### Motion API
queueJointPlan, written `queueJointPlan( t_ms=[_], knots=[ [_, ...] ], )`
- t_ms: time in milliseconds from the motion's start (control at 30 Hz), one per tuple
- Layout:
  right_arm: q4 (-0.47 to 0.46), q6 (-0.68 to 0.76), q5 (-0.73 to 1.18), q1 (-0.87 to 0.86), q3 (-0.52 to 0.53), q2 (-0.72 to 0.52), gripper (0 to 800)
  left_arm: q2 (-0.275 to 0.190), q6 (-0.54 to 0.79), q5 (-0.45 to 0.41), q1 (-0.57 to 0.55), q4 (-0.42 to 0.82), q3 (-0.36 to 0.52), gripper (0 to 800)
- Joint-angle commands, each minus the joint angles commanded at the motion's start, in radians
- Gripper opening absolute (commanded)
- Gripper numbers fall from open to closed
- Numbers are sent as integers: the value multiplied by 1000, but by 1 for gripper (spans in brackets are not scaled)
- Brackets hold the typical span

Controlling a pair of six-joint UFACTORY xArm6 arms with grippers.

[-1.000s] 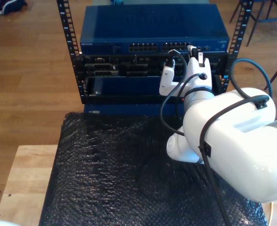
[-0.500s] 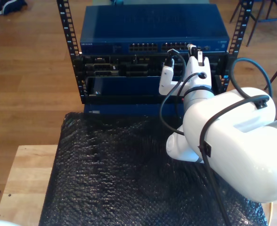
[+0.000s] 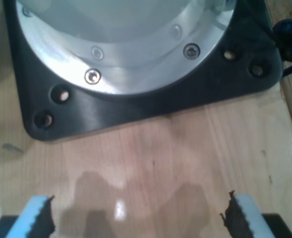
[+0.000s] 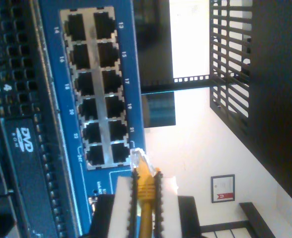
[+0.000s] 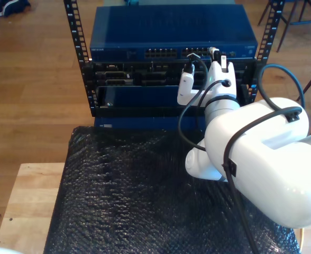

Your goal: Grab the cable and plug it in

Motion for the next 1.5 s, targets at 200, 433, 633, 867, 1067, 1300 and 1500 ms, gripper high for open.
queueJointPlan(
  t_ms=[200, 433, 633, 867, 1067, 1300, 1500],
  knots=[
    [0, -3, 0, 0, 0, 2, 0, 0, 0, 0, 0, -2, 0, 800],
    [2, -8, 0, 0, -2, 2, 0, 0, 0, 0, 0, -2, 0, 800],
    [2, -8, 0, 0, -8, 5, 0, 0, 0, 0, 0, -2, 0, 800],
    [2, -8, 0, -2, -9, 15, 0, 0, 0, 0, 0, -2, 0, 800],
    [2, -8, 0, -2, -14, 15, 0, 0, 0, 0, 0, 0, 0, 800],
    [2, -8, 0, -2, -17, 15, 0, 0, 0, 0, 0, -2, 0, 800],
    [2, -8, 2, 0, -25, 17, 0, 0, 0, 0, 0, -2, 0, 800]
  ],
)
